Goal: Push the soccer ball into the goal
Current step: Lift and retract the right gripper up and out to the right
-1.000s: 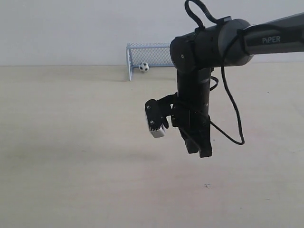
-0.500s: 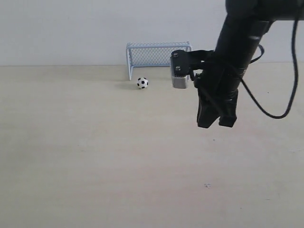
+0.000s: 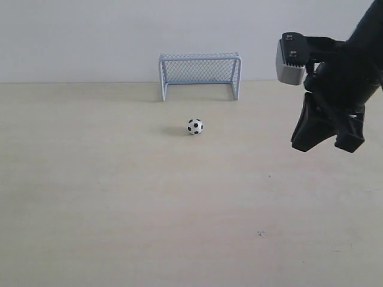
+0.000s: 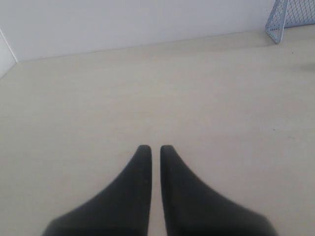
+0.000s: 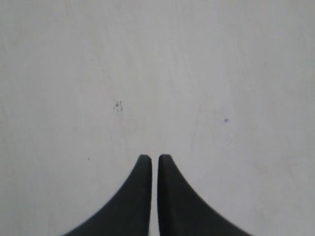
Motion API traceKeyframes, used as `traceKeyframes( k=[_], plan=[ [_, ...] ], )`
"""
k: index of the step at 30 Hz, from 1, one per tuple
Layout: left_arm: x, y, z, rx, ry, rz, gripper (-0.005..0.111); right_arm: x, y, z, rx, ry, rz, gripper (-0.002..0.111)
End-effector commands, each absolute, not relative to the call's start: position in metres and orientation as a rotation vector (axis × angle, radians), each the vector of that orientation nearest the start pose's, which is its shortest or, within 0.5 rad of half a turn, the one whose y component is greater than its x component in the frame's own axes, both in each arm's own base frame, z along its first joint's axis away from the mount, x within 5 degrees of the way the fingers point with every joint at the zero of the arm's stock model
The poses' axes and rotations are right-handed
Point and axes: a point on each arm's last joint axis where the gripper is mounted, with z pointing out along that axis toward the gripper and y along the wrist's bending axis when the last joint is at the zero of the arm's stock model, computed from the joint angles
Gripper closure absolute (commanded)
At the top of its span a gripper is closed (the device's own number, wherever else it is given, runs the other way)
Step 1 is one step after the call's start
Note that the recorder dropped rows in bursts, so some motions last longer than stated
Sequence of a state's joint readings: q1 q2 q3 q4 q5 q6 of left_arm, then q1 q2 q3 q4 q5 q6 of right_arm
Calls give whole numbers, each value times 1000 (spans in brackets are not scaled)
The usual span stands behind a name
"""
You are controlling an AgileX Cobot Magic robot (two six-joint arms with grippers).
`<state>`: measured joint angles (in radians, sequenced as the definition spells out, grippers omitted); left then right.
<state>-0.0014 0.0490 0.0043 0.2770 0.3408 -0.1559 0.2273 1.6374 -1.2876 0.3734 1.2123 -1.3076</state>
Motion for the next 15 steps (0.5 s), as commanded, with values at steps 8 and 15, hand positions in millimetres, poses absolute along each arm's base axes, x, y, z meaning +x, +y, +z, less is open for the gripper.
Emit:
traceKeyframes(
  k=[8, 15],
  plan=[
    [57, 8, 181, 36, 1864, 145, 100, 262, 88, 297, -1798, 2121, 329, 108],
    [57, 8, 181, 36, 1864, 145, 100, 238, 83, 306, -1734, 2123, 297, 108]
  ],
)
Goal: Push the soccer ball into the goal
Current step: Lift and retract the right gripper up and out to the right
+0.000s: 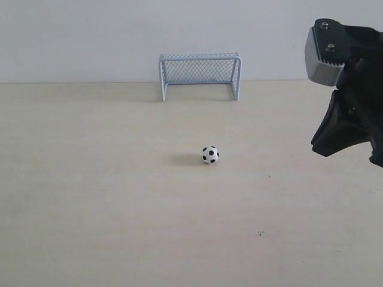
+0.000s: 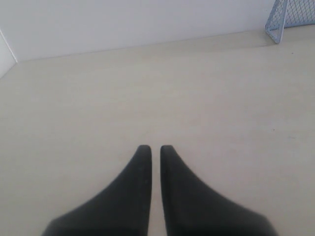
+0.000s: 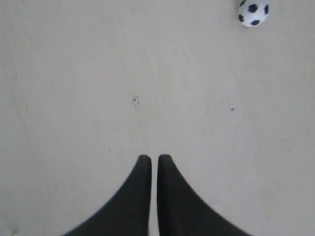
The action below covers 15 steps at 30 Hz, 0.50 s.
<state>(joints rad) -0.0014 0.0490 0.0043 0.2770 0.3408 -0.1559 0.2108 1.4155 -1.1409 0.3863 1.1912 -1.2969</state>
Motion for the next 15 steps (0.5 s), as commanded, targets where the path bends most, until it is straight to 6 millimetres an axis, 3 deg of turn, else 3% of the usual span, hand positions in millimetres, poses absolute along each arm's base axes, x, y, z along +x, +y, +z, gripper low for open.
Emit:
traceKeyframes(
  k=[1, 15],
  plan=[
    [57, 8, 181, 36, 1864, 145, 100, 234, 82, 307, -1729, 2119, 292, 108],
    [57, 8, 181, 36, 1864, 145, 100, 188, 68, 322, -1530, 2144, 177, 108]
  ],
)
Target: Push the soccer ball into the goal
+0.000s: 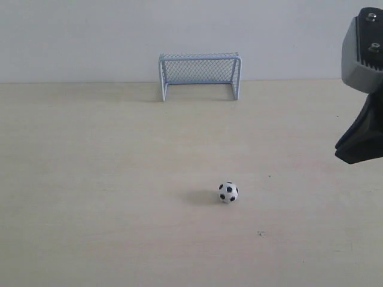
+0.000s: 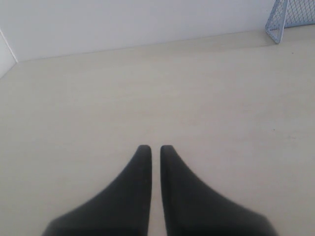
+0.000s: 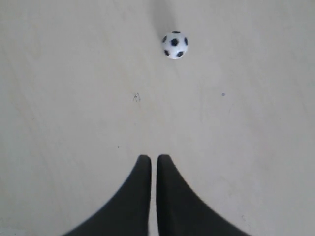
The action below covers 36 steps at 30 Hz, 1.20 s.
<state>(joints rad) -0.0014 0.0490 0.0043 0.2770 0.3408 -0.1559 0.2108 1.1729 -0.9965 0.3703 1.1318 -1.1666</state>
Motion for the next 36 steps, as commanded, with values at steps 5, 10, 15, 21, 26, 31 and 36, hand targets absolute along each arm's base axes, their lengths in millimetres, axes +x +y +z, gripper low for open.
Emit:
traceKeyframes(
  k=[5, 10, 15, 21, 26, 31, 36],
  plan=[
    [57, 8, 181, 36, 1864, 145, 100, 173, 65, 324, -1453, 2151, 168, 108],
    [57, 8, 181, 36, 1864, 145, 100, 158, 62, 325, -1395, 2170, 178, 108],
    [57, 8, 181, 36, 1864, 145, 100, 148, 60, 325, -1382, 2182, 197, 108],
    [57, 8, 181, 36, 1864, 145, 100, 141, 60, 322, -1437, 2237, 254, 108],
    [57, 8, 181, 36, 1864, 145, 100, 141, 60, 322, -1436, 2237, 256, 108],
    [57, 8, 181, 36, 1864, 145, 100, 141, 60, 322, -1436, 2237, 256, 108],
    [57, 8, 181, 36, 1864, 145, 100, 141, 60, 322, -1432, 2239, 257, 108]
  ],
)
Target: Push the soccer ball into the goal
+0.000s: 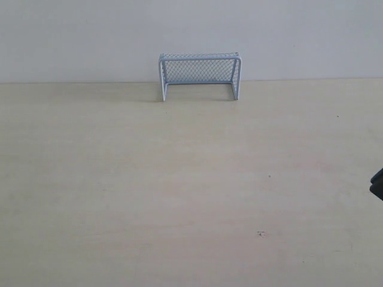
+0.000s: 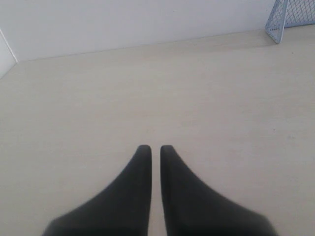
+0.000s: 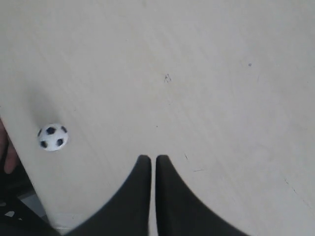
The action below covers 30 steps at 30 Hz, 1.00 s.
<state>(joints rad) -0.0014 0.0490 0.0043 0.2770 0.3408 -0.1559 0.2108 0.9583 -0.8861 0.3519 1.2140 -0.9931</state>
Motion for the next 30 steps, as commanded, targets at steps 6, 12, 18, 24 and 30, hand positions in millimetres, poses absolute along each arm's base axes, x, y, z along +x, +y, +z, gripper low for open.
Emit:
traceKeyframes(
  k=[6, 12, 18, 24, 30],
  plan=[
    [57, 8, 181, 36, 1864, 145, 100, 141, 60, 322, -1434, 2237, 259, 108],
    [57, 8, 181, 36, 1864, 145, 100, 138, 61, 325, -1327, 2287, 301, 108],
    [57, 8, 181, 36, 1864, 145, 100, 128, 57, 341, -1057, 2256, 279, 108],
    [57, 8, 181, 36, 1864, 145, 100, 121, 54, 349, -838, 2156, 265, 108],
    [57, 8, 181, 36, 1864, 145, 100, 114, 49, 329, -619, 2046, 277, 108]
  ],
)
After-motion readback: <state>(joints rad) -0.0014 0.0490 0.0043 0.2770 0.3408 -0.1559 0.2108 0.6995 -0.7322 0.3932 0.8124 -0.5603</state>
